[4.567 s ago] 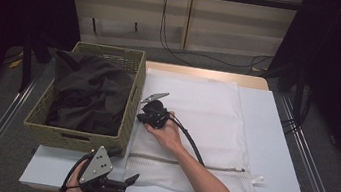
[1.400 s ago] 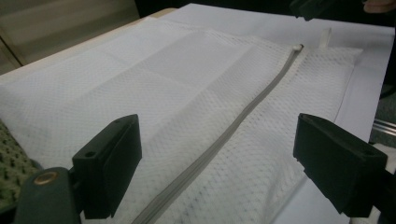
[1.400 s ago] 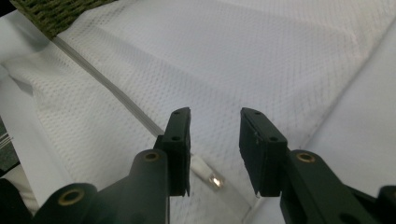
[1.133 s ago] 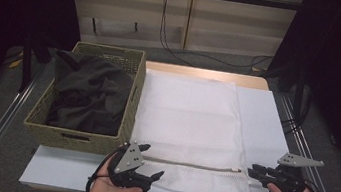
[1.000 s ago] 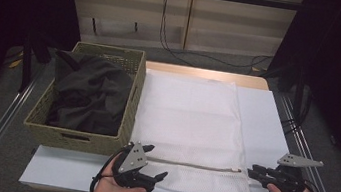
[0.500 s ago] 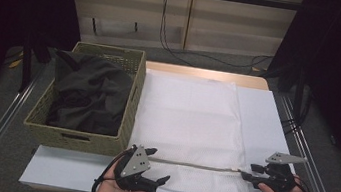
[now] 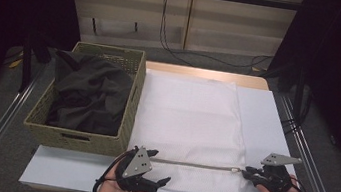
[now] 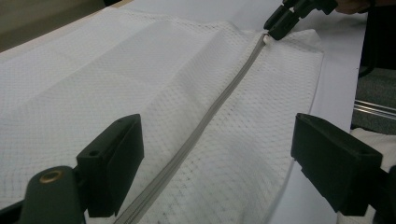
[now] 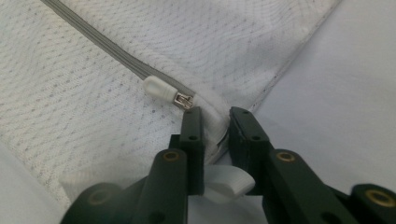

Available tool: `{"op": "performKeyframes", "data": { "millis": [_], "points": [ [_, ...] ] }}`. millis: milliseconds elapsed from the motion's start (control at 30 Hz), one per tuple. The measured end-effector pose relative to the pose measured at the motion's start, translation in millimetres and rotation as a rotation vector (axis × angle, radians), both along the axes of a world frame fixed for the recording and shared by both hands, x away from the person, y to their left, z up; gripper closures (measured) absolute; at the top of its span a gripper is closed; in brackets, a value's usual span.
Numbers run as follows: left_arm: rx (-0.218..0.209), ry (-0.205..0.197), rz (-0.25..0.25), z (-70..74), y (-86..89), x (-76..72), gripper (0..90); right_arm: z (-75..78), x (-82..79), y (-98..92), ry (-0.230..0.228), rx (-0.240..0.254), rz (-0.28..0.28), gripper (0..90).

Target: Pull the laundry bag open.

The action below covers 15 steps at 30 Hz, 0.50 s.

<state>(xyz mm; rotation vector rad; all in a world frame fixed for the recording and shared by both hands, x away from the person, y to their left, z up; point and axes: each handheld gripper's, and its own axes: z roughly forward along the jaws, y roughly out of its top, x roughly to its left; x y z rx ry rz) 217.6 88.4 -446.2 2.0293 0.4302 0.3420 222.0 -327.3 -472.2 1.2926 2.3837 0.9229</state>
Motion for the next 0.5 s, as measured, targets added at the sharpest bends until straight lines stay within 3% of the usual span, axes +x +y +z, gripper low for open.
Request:
{"op": "performKeyframes", "data": {
  "millis": [233,500],
  "points": [
    [0.003,0.003,0.002,1.4,0.3,-0.9,18.7,0.7,1.8,-3.7,0.039,0.058,-0.027,84.4],
    [-0.004,0.009,-0.01,2.8,1.2,0.4,24.0,6.3,0.2,-6.5,0.017,0.103,-0.009,84.7]
  ]
}}
